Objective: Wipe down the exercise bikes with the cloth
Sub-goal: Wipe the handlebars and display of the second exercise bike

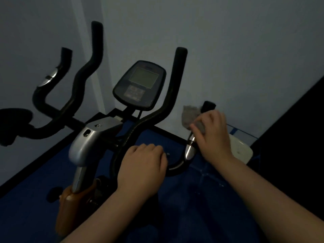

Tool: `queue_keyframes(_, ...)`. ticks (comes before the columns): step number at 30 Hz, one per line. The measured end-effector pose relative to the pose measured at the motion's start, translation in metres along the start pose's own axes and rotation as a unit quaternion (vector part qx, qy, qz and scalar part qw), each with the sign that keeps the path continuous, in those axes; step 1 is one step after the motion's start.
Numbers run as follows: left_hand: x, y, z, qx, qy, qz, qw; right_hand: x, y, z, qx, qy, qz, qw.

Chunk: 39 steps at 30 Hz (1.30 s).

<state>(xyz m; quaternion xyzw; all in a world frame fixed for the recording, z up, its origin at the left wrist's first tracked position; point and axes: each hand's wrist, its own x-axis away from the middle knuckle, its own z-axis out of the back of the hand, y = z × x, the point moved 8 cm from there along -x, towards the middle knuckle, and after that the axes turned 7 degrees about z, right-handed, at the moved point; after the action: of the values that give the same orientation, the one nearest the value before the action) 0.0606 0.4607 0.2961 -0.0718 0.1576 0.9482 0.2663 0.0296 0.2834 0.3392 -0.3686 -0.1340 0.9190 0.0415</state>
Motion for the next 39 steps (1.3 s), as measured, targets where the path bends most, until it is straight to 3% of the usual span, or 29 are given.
queue_keyframes(2,-0.001,0.004,0.0,0.001,0.003,-0.018,1.0,0.021,-0.012,-0.012,-0.017,0.005,-0.055,0.998)
queue_keyframes(6,-0.001,0.008,0.002,0.002,-0.005,-0.04,0.999,0.046,-0.026,-0.018,-0.032,-0.051,0.02,0.998)
queue_keyframes(10,-0.004,0.006,-0.003,0.0,-0.022,-0.03,0.999,-0.011,0.004,0.001,0.039,-0.018,0.027,0.999)
queue_keyframes(14,-0.003,0.004,-0.005,0.004,-0.03,-0.015,0.999,0.024,0.0,-0.014,-0.067,0.043,-0.082,0.993)
queue_keyframes(16,-0.005,0.002,-0.004,0.004,-0.027,0.003,1.0,0.027,-0.002,-0.013,-0.068,0.024,-0.035,0.997)
queue_keyframes(20,-0.011,0.002,-0.007,-0.004,-0.032,0.02,0.999,-0.027,0.005,0.011,0.064,0.014,0.115,0.991)
queue_keyframes(23,-0.01,-0.001,-0.009,-0.008,-0.038,0.026,0.999,-0.059,0.007,0.011,0.066,0.025,0.121,0.99)
queue_keyframes(26,-0.011,-0.001,-0.009,-0.003,-0.028,0.033,0.999,-0.062,0.026,0.008,-0.163,0.051,0.014,0.985)
queue_keyframes(29,-0.012,-0.004,-0.009,-0.002,-0.025,0.049,0.998,-0.015,0.037,-0.004,-0.35,0.174,-0.181,0.902)
queue_keyframes(32,-0.012,-0.003,-0.006,0.002,-0.008,0.057,0.998,-0.006,0.037,-0.01,-0.375,0.208,-0.266,0.863)
queue_keyframes(35,-0.012,-0.003,-0.002,-0.006,0.007,0.07,0.998,-0.037,0.062,-0.02,-0.449,0.159,-0.335,0.813)
queue_keyframes(39,-0.011,-0.007,0.001,0.011,0.032,0.107,0.994,0.0,0.048,-0.026,-0.436,0.183,-0.306,0.826)
